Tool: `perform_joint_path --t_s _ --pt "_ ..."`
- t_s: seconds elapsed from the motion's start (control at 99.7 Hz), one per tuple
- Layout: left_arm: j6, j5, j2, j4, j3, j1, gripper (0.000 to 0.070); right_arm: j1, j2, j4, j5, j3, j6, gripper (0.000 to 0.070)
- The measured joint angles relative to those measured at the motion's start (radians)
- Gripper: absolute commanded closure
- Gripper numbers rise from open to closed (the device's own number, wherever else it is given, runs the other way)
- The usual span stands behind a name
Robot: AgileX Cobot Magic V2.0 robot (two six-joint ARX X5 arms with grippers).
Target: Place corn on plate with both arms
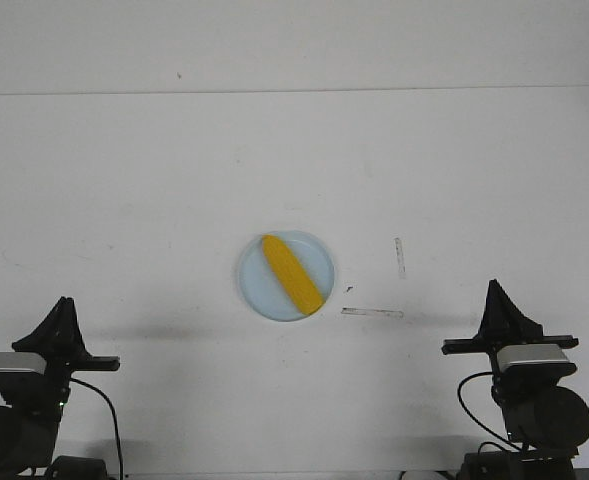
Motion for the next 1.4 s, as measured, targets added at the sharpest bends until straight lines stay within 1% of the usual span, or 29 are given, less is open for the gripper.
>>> perform_joint_path --t_s 0.1,0.271,0.361,0.461,0.682,0.863,1.104,1.274,1.404 --pt "0.000 0.000 0.000 0.090 -0.070 0.021 0.0699 0.000 0.000 0.000 0.000 0.000 0.000 0.0699" --pt "0.000 0.000 0.000 0.283 -0.212 0.045 0.0699 0.000 0.000 0.000 0.000 0.000 0.000 0.0699" --pt "-0.003 0.005 0.000 0.342 -0.273 0.046 0.0699 0.000 0.000 0.000 0.000 0.000 0.000 0.0698" --pt "-0.028 0.041 0.000 0.375 -0.325 0.046 0.0699 0.000 0.000 0.000 0.000 0.000 0.000 0.0699" --pt "-0.048 0.049 -0.014 0.386 -0.387 0.046 0.0699 0.000 0.000 0.000 0.000 0.000 0.000 0.0698" --pt "-0.049 0.046 -0.059 0.379 -0.393 0.046 0.0699 0.000 0.000 0.000 0.000 0.000 0.000 0.0699" --pt "-0.048 0.046 -0.127 0.278 -0.393 0.047 0.0699 0.000 0.000 0.000 0.000 0.000 0.000 0.0698" --pt "-0.048 0.046 -0.174 0.243 -0.393 0.077 0.0699 0.000 0.000 0.000 0.000 0.000 0.000 0.0699" --pt "-0.048 0.046 -0.190 0.254 -0.402 0.094 0.0699 0.000 0.000 0.000 0.000 0.000 0.000 0.0699"
